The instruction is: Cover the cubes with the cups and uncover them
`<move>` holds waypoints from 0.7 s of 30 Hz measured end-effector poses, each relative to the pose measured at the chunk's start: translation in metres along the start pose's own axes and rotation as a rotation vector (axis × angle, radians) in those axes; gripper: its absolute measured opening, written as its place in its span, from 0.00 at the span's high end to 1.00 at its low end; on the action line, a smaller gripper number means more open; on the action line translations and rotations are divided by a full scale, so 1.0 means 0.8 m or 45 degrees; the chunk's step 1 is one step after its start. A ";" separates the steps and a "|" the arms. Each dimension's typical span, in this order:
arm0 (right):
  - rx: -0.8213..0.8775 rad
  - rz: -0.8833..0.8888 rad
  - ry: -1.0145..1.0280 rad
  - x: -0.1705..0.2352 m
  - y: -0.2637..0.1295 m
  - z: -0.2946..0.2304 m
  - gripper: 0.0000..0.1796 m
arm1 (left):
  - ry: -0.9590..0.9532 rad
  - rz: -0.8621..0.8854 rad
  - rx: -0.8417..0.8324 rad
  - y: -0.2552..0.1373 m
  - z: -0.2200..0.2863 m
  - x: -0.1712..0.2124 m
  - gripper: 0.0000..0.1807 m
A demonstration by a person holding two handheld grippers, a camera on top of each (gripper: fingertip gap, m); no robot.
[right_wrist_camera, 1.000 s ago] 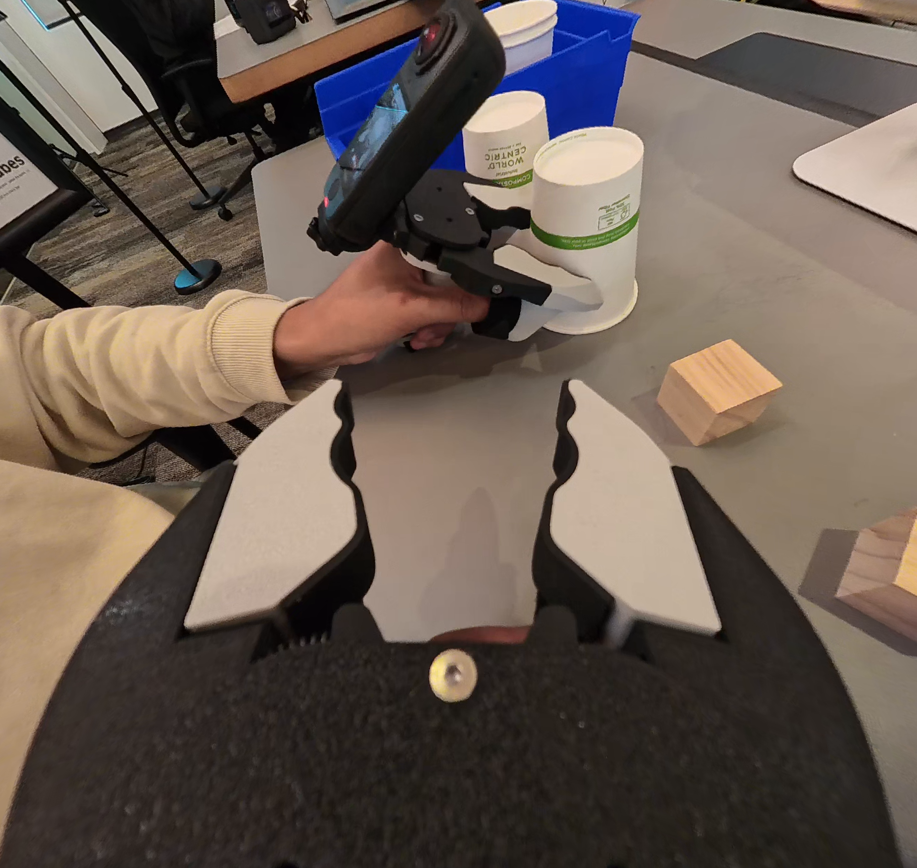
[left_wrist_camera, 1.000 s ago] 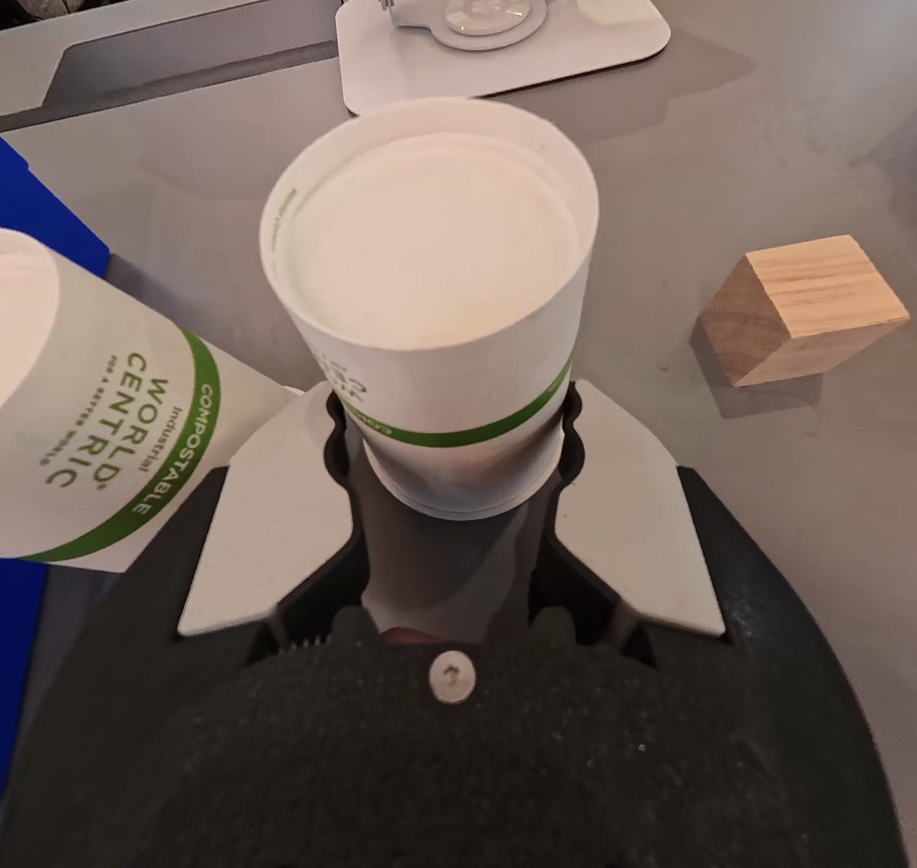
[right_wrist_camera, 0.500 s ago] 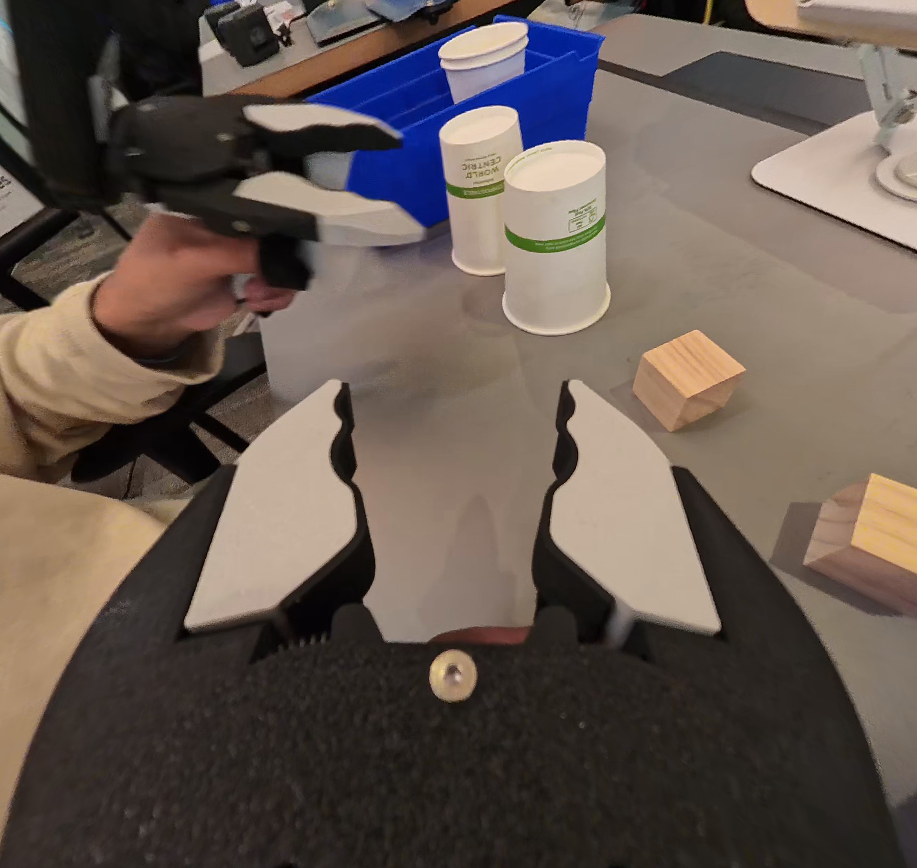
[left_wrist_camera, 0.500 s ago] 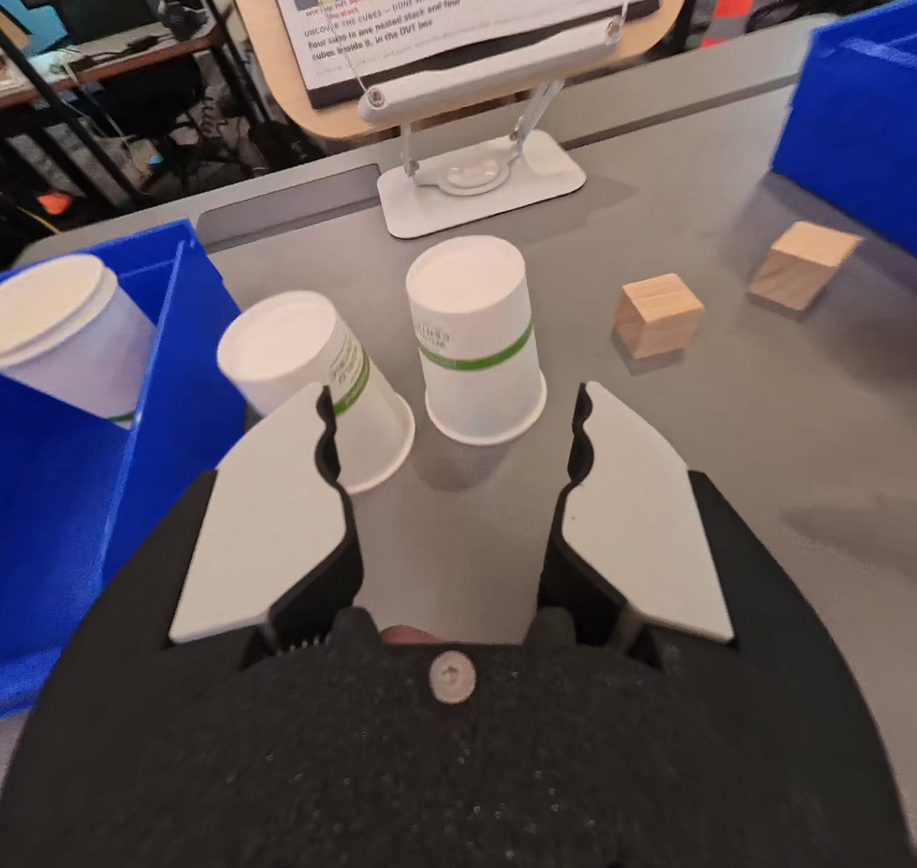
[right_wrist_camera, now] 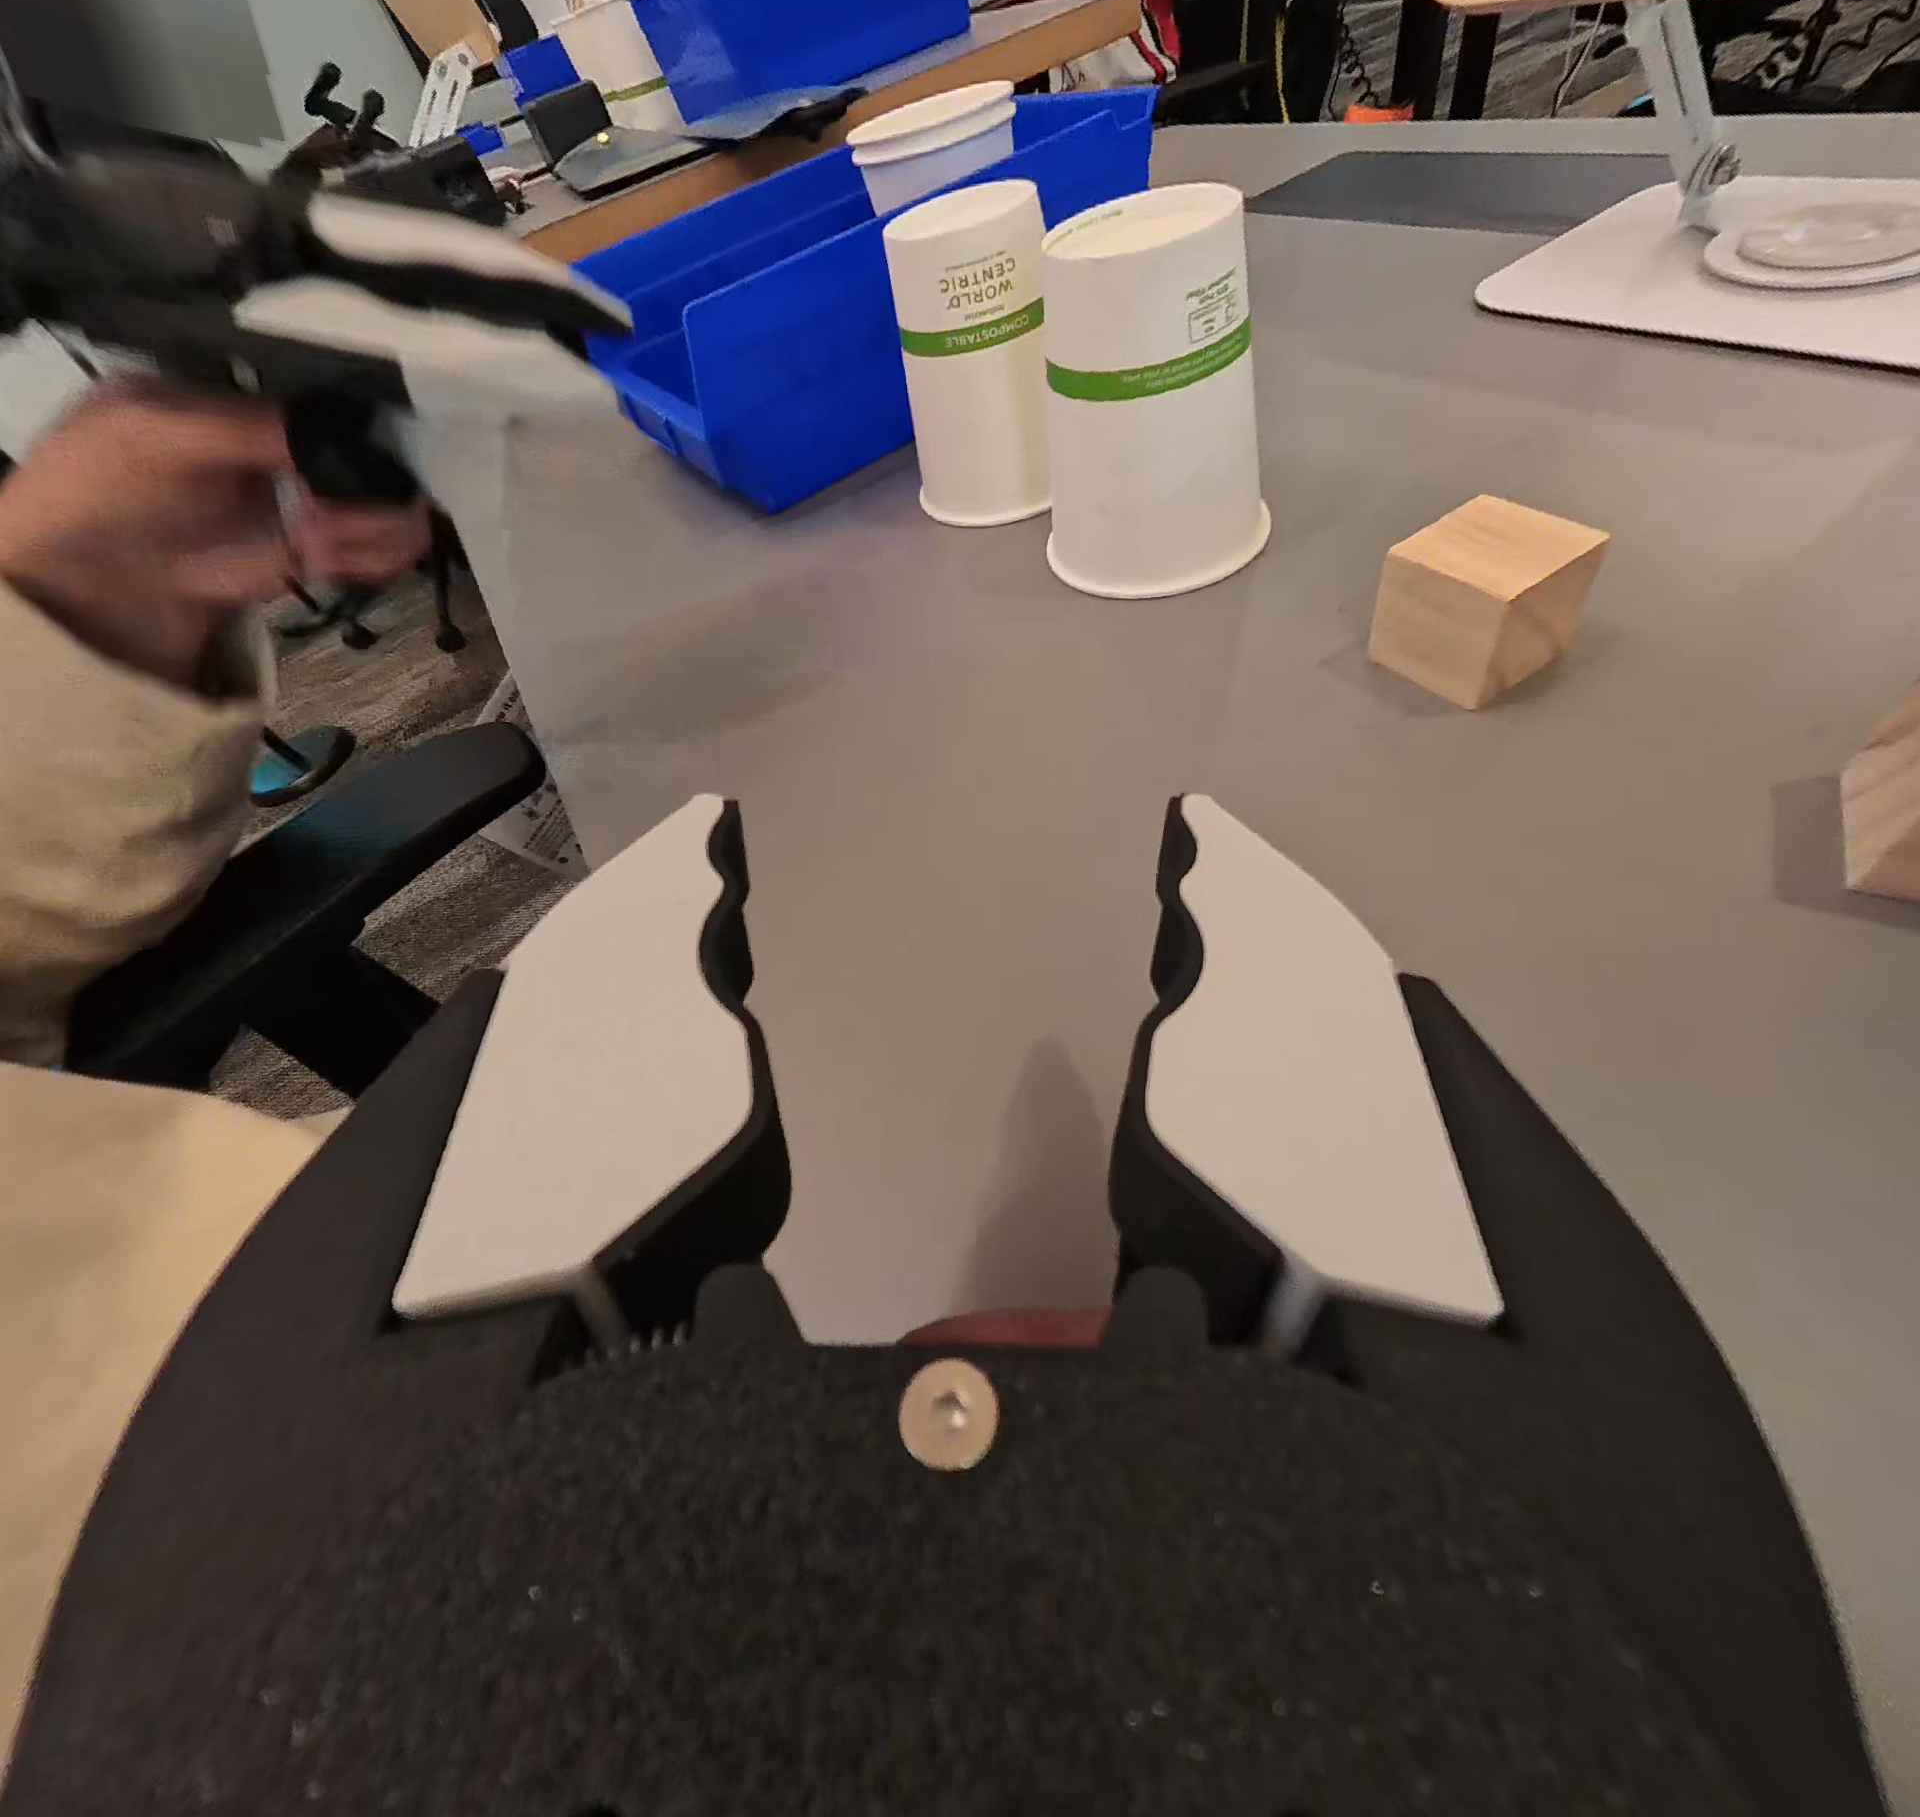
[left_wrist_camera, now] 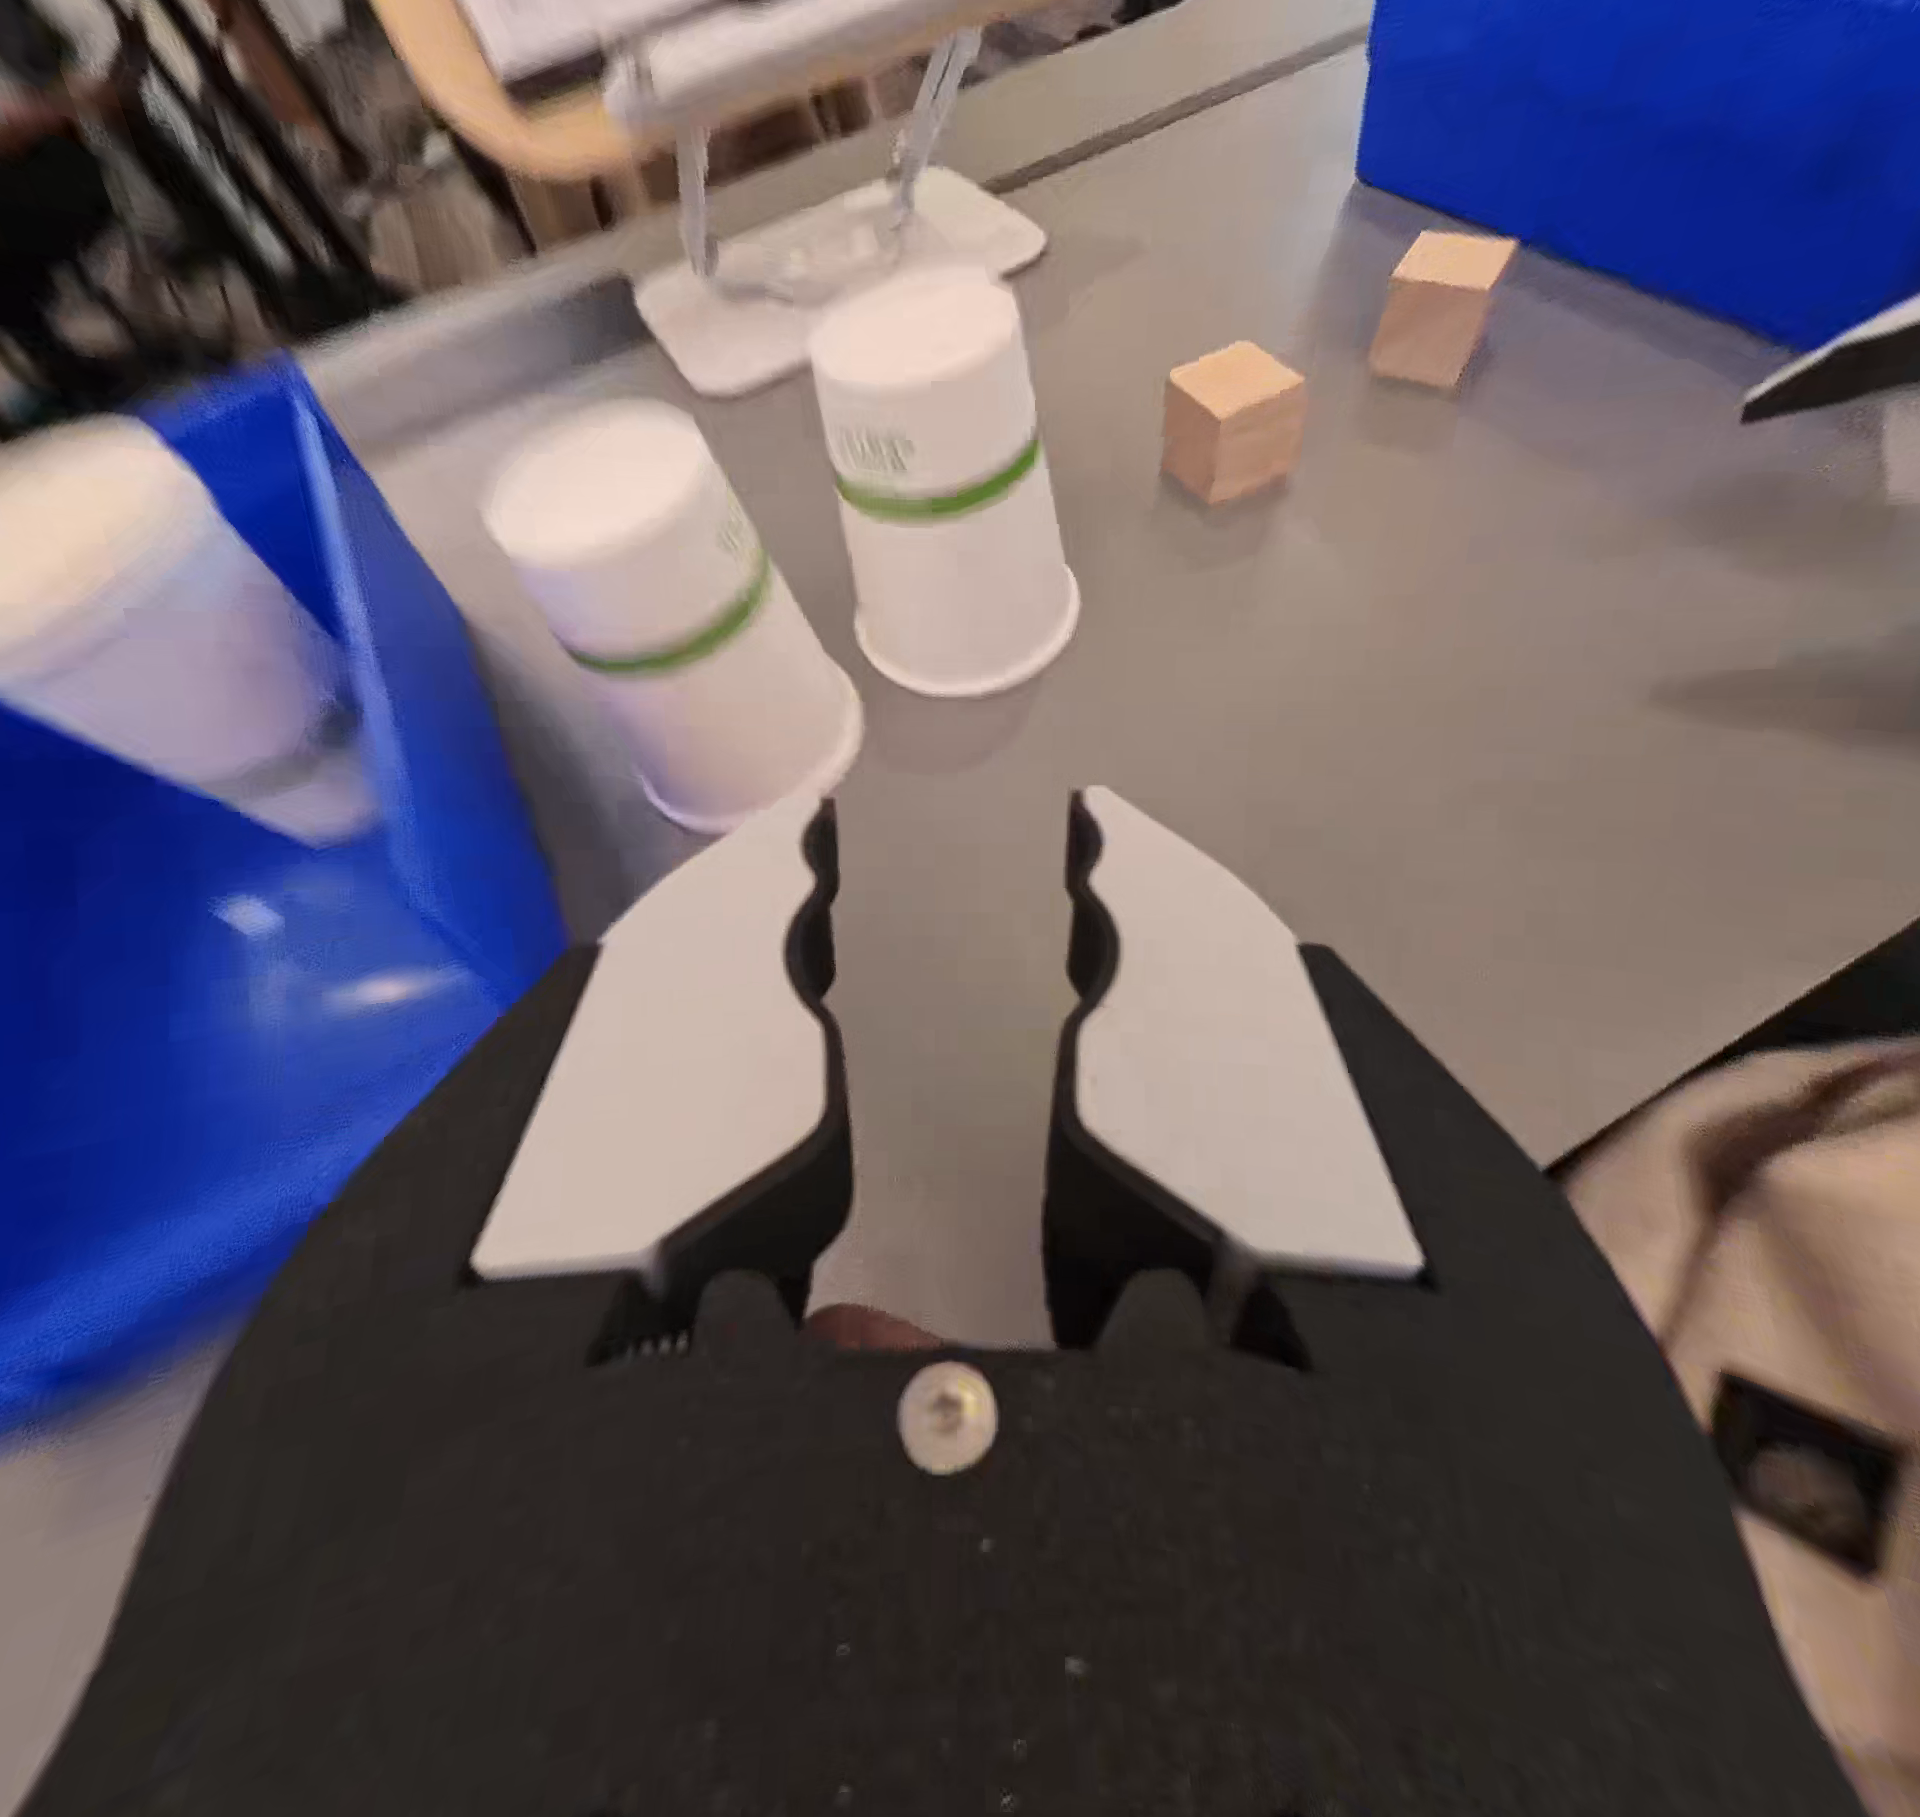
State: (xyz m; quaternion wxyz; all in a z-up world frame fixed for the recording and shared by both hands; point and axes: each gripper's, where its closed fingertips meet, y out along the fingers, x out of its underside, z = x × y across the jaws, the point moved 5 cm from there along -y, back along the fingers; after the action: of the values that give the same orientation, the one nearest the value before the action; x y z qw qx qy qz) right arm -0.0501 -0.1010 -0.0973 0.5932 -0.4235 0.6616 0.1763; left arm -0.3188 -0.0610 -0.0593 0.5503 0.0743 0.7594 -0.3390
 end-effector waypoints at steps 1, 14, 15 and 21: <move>-0.012 0.002 0.009 0.000 0.000 0.000 0.58 | 0.114 -0.029 0.030 -0.006 -0.016 -0.019 0.78; -0.060 0.013 0.033 -0.005 -0.008 -0.004 0.59 | 0.364 -0.971 0.145 0.130 -0.281 -0.069 0.78; -0.062 0.015 0.034 -0.006 -0.009 -0.003 0.59 | 0.384 -1.001 0.135 0.131 -0.285 -0.064 0.78; -0.081 0.008 0.038 -0.006 -0.009 -0.006 0.59 | 0.390 -1.026 0.134 0.143 -0.294 -0.050 0.81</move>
State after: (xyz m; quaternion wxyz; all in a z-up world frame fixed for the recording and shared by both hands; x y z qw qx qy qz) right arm -0.0473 -0.1071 -0.0900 0.5689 -0.4429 0.6656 0.1928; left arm -0.4329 0.1766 -0.0349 0.2503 -0.1507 0.7822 -0.5503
